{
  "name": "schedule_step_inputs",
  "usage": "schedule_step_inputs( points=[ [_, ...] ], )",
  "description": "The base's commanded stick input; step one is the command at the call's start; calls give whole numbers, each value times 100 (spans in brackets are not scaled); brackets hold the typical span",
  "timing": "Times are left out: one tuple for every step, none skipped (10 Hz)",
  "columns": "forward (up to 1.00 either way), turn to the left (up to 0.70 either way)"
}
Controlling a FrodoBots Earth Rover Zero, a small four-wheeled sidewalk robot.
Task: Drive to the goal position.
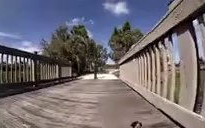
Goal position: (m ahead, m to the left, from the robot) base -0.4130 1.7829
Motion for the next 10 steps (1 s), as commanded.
schedule_step_inputs(
  points=[
    [85, 0],
    [85, 0],
    [85, 0],
    [85, 0],
    [85, 0],
    [85, 0],
    [85, 0],
    [85, 0],
    [85, 0],
    [85, 0]
  ],
)
